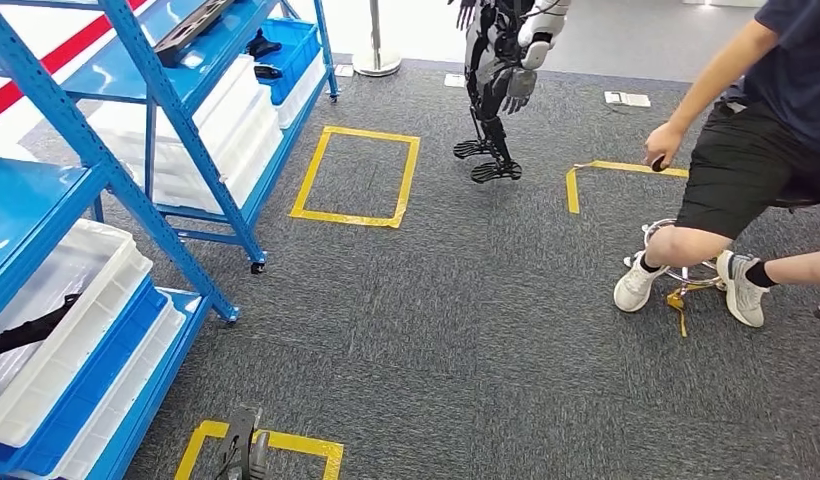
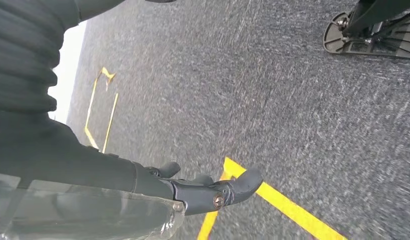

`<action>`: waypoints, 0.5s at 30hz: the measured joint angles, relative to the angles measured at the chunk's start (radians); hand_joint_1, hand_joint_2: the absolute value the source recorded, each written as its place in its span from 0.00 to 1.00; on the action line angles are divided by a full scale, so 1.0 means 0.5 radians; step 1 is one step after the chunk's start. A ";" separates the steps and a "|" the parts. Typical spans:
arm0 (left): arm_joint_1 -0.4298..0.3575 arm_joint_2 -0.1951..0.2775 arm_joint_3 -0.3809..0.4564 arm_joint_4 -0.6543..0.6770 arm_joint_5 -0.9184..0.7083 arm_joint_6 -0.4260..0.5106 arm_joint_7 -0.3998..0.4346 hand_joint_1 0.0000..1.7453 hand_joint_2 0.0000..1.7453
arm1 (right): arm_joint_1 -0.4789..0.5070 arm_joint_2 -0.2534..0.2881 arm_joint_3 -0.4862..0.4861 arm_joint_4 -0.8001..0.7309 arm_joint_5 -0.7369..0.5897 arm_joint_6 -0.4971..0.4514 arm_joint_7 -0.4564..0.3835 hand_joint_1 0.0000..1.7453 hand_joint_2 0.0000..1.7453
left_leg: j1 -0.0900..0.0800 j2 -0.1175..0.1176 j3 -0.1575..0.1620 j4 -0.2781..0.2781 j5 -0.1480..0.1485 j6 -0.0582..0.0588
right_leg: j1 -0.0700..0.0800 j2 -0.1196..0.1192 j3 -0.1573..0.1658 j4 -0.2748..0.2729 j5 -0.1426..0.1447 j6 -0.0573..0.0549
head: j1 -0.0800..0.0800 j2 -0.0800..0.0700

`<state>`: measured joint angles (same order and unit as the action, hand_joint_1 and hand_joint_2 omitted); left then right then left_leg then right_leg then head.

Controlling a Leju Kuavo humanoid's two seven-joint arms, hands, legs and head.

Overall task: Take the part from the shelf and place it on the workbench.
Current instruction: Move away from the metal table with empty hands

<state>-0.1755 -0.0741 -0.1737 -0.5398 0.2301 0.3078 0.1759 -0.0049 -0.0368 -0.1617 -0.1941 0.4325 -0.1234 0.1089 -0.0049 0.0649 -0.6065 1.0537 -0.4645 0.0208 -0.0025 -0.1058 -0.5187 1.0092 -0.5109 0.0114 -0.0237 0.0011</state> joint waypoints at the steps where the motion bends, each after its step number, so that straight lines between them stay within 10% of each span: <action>1: -0.001 -0.001 0.001 0.000 -0.004 0.000 -0.001 0.00 0.00 | 0.000 -0.004 -0.001 0.000 0.001 -0.004 0.004 0.00 1.00 | -0.010 0.018 0.025 -0.049 0.005 0.009 | 0.006 -0.020 0.005 0.000 -0.006 0.010 | 0.002 0.000; 4: 0.007 -0.001 0.002 0.004 -0.025 -0.003 -0.003 0.00 0.00 | -0.007 -0.012 -0.002 0.001 0.005 -0.015 0.016 0.00 1.00 | -0.017 -0.051 0.027 -0.072 0.012 0.042 | 0.008 -0.060 0.023 -0.002 -0.021 0.037 | 0.005 0.000; 8: -0.001 0.006 0.008 0.011 -0.058 0.015 -0.047 0.00 0.00 | 0.004 -0.016 -0.006 0.002 0.018 -0.024 0.021 0.00 1.00 | 0.000 -0.154 0.031 -0.096 0.038 0.080 | -0.005 0.169 -0.154 0.358 -0.184 0.032 | 0.019 0.000; 10: -0.009 0.014 0.022 0.013 -0.075 0.047 -0.096 0.00 0.00 | 0.012 -0.019 -0.007 0.003 0.031 -0.024 0.018 0.00 1.00 | -0.001 -0.215 0.027 -0.095 0.041 0.083 | -0.009 0.200 -0.264 0.564 -0.242 0.039 | 0.022 0.000; 15: -0.081 0.050 0.063 0.025 -0.158 0.059 -0.142 0.00 0.00 | 0.011 -0.015 -0.007 0.005 0.048 -0.022 0.002 0.00 1.00 | 0.005 -0.367 0.022 -0.074 0.043 0.053 | -0.045 0.313 -0.066 0.089 -0.012 0.118 | 0.026 0.000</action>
<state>-0.2159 -0.0490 -0.1422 -0.5274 0.1512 0.3373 0.1050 0.0006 -0.0445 -0.1652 -0.1917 0.4565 -0.1346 0.1097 -0.0026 -0.1185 -0.5957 1.0168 -0.4428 0.0475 -0.0248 0.0507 -0.5515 1.0537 -0.5170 0.0705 -0.0108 0.0011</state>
